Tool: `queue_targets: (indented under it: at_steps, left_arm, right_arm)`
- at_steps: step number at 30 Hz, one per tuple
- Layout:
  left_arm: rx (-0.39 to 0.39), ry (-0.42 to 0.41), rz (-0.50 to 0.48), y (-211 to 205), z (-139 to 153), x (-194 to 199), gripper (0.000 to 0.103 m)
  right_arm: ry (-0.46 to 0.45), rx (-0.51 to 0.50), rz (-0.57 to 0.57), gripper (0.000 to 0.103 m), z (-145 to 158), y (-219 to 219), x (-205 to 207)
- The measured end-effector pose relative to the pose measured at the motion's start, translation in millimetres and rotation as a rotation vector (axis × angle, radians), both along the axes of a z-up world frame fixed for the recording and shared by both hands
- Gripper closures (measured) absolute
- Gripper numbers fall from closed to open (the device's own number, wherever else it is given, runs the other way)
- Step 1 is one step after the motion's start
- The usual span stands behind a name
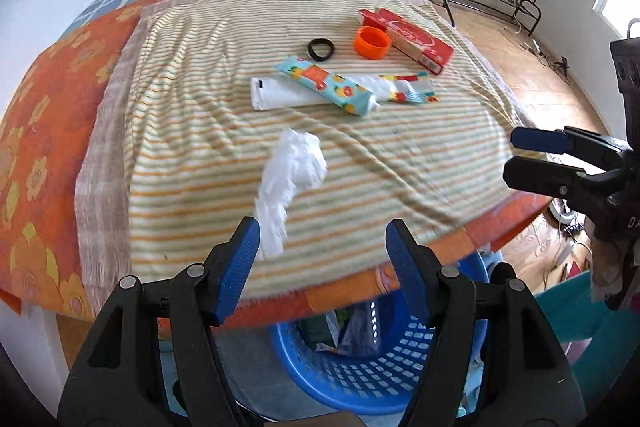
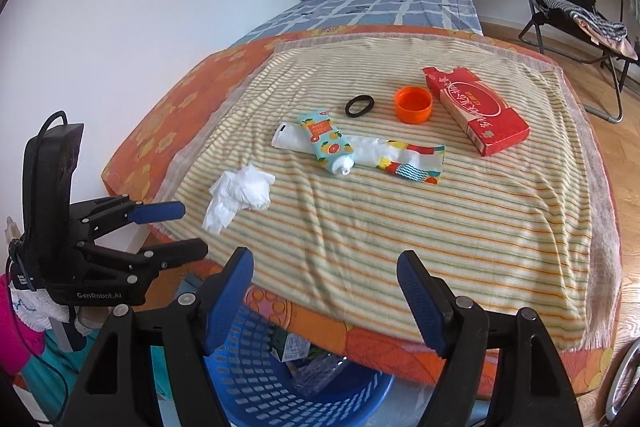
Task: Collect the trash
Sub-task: 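Raise both open grippers back over the bed, then grasp the white tissue with the left gripper while the right grasps the blue fruit-print tube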
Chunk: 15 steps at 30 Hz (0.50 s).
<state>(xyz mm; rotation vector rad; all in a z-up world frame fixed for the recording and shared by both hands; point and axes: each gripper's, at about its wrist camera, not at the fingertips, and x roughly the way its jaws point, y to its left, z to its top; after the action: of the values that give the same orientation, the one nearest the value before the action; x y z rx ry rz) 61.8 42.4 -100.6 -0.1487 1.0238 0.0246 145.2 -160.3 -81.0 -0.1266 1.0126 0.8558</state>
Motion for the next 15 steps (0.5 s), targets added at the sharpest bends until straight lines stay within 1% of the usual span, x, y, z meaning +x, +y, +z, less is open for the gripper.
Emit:
queue_targets:
  at_steps: [6, 12, 15]
  left_arm:
    - [0.02, 0.014, -0.004, 8, -8, 18, 0.036]
    - [-0.008, 0.05, 0.007, 20, -21, 39, 0.036]
    - [-0.017, 0.058, 0.002, 22, -25, 45, 0.036]
  right_arm:
    - [0.071, 0.014, -0.014, 0.026, -10, 11, 25]
    - [0.154, 0.048, -0.025, 0.026, -17, 35, 58]
    - [0.162, 0.054, -0.03, 0.027, -20, 48, 73]
